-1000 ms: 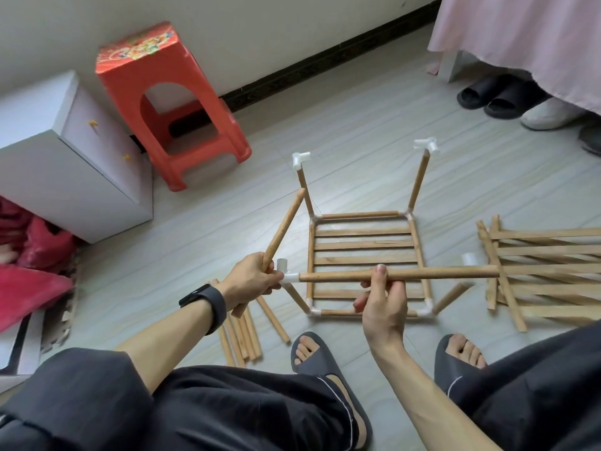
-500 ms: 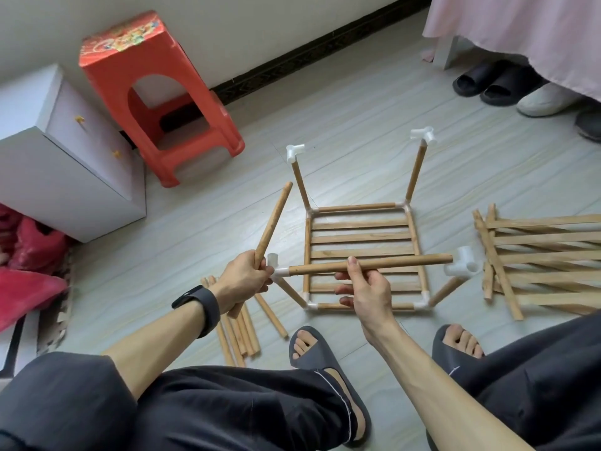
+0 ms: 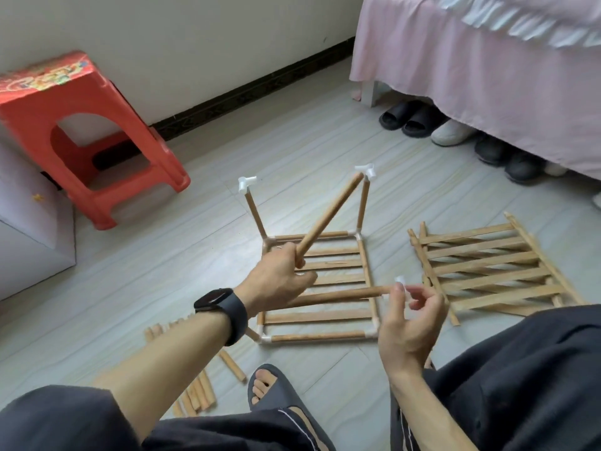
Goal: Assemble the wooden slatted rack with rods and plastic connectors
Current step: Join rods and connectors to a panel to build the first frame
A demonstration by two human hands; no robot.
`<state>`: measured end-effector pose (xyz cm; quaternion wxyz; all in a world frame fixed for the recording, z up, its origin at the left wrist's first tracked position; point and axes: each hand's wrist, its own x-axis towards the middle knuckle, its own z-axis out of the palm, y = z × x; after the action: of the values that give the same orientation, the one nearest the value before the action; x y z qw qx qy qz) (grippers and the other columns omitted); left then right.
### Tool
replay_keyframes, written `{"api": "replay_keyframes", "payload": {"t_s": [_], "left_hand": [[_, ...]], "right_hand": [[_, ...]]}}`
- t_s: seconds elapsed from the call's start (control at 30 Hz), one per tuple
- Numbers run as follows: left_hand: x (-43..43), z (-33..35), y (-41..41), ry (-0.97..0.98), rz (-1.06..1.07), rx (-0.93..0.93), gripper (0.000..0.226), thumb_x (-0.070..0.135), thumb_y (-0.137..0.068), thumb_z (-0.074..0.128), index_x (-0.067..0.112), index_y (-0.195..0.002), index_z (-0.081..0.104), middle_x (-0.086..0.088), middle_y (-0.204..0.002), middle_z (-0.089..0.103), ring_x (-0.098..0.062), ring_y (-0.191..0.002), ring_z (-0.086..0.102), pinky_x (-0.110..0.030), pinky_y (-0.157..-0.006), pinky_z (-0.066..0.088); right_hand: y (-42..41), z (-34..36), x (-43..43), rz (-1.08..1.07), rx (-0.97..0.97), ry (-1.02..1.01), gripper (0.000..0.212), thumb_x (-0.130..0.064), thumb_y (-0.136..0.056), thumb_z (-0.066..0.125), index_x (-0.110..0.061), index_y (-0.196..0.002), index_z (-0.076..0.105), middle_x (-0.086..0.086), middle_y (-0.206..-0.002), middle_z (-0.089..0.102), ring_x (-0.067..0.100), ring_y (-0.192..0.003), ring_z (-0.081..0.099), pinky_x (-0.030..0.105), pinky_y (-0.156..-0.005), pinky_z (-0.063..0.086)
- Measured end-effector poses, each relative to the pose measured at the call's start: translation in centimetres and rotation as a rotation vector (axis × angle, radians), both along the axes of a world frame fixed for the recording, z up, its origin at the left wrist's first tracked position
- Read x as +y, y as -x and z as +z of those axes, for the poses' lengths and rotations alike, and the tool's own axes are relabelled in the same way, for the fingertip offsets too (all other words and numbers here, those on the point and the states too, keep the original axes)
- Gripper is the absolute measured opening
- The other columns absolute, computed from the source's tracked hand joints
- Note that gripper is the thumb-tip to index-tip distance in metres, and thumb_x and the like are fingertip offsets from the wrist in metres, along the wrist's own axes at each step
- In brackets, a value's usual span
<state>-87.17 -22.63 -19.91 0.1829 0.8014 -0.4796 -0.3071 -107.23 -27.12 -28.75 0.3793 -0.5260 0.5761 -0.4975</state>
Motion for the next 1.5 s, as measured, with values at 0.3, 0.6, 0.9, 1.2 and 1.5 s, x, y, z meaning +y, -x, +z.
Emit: {"api": "replay_keyframes", "payload": {"t_s": [0.3, 0.6, 0.9, 1.2, 1.5], "left_hand": [[-6.3, -4.2, 6.1, -0.106, -0.03, 0.201, 0.041, 0.048, -0.084, 0.077, 0.012, -0.087, 0.056, -0.008, -0.085, 0.068, -0.016, -0.075, 0.061, -0.034, -0.071, 0.052], [-6.1, -5.9, 5.5, -0.012, 0.051, 0.336, 0.032, 0.038, -0.087, 0.076, 0.016, -0.088, 0.053, 0.0, -0.085, 0.075, -0.017, -0.081, 0.075, -0.038, -0.08, 0.061], [-5.4, -6.7, 4.3, 0.007, 0.101, 0.395, 0.029, 0.034, -0.089, 0.076, 0.017, -0.093, 0.052, -0.007, -0.094, 0.077, -0.013, -0.078, 0.074, -0.035, -0.079, 0.061], [-5.4, -6.6, 3.9, -0.011, 0.045, 0.417, 0.028, 0.03, -0.091, 0.074, 0.016, -0.092, 0.05, -0.004, -0.092, 0.078, -0.012, -0.075, 0.073, -0.029, -0.069, 0.058], [-5.8, -7.3, 3.6, 0.009, 0.063, 0.408, 0.028, 0.03, -0.09, 0.075, 0.017, -0.092, 0.05, 0.002, -0.085, 0.078, -0.016, -0.076, 0.075, -0.036, -0.076, 0.061]], "right_hand": [[-0.7, -2.1, -6.1, 0.268, 0.088, -0.375, 0.036, -0.043, -0.106, 0.043, -0.017, -0.098, 0.066, -0.007, -0.09, 0.067, 0.016, -0.091, 0.062, 0.029, -0.07, 0.044], [-0.9, -2.9, -7.4, 0.198, 0.004, -0.36, 0.038, -0.044, -0.098, 0.061, -0.012, -0.08, 0.068, -0.005, -0.071, 0.064, 0.014, -0.077, 0.061, 0.031, -0.065, 0.043], [-1.5, -3.4, -8.0, 0.116, -0.13, -0.422, 0.028, -0.054, -0.089, 0.071, -0.027, -0.083, 0.066, 0.005, -0.096, 0.073, 0.018, -0.101, 0.065, 0.042, -0.09, 0.055], [-2.0, -3.0, -9.4, 0.123, -0.145, -0.457, 0.037, -0.054, -0.085, 0.075, -0.02, -0.073, 0.071, 0.0, -0.076, 0.07, 0.019, -0.092, 0.066, 0.046, -0.093, 0.055], [-1.8, -1.9, -9.2, 0.194, -0.074, -0.411, 0.047, -0.048, -0.097, 0.062, -0.006, -0.076, 0.063, 0.004, -0.075, 0.065, 0.013, -0.074, 0.057, 0.027, -0.063, 0.038]]}}
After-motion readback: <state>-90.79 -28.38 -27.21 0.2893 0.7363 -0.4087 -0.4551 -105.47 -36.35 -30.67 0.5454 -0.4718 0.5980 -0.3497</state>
